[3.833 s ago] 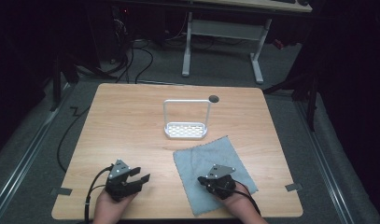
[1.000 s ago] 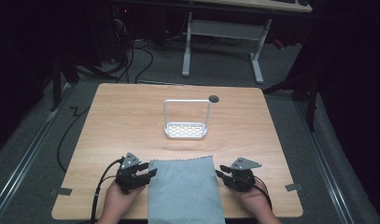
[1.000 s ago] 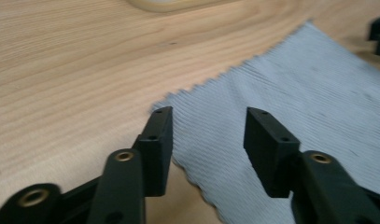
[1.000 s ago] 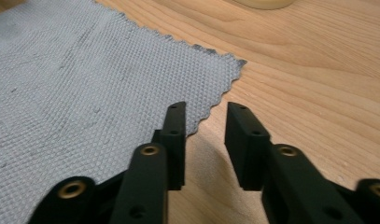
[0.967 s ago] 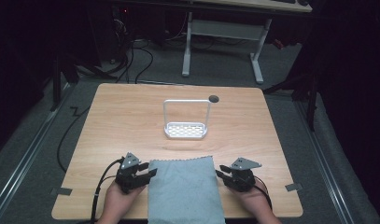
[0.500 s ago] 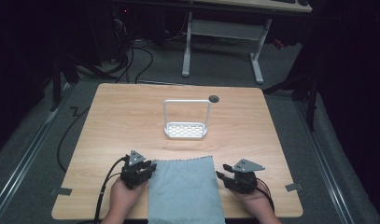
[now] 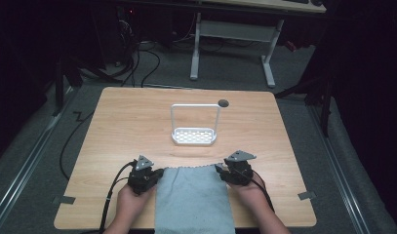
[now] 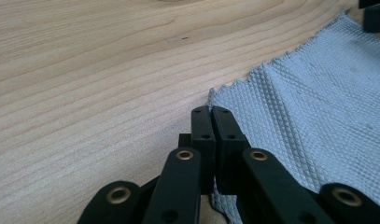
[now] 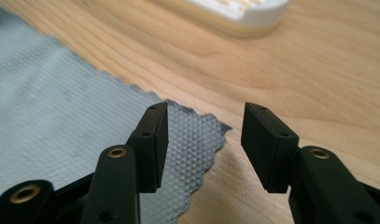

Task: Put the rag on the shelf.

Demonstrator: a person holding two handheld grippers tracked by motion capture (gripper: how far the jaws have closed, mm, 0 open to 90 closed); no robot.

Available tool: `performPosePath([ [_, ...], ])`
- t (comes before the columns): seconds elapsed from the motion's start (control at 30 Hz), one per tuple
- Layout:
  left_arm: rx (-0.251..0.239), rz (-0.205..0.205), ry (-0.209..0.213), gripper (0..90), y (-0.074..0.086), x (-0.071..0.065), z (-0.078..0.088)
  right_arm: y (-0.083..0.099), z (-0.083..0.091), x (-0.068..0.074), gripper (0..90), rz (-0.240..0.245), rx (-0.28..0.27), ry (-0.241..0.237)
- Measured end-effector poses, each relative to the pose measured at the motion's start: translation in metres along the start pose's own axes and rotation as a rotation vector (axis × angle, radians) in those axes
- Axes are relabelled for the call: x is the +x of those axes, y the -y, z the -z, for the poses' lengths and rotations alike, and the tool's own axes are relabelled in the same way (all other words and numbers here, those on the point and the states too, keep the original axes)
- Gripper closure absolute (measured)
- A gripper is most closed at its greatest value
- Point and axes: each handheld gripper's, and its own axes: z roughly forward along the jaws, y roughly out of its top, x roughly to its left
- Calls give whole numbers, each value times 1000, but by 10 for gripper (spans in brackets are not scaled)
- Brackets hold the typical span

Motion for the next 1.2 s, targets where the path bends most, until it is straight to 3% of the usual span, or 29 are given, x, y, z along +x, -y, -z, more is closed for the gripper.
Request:
performPosePath([
  [0.07, -1, 10, 1, 888, 0, 1, 0, 4, -5, -2, 534, -7, 4, 12],
  [0.13, 0, 10, 0, 889, 0, 1, 0, 6, -7, -5, 539, -31, -14, -14],
  [0.23, -3, 5, -4, 892, 0, 0, 0, 6, -8, -4, 582, -16, -17, -20],
  [0.47, -3, 7, 2, 891, 0, 1, 0, 6, -7, 1, 754, 0, -21, -34],
  [0.73, 1, 16, 16, 892, 0, 3, 0, 6, -7, 0, 881, -8, -24, -71],
  [0.87, 1, 15, 14, 893, 0, 2, 0, 6, -7, 0, 884, -13, -24, -76],
  [1.2, -73, 20, 39, 893, -3, 1, 7, 7, -1, -1, 884, -35, -59, -84],
])
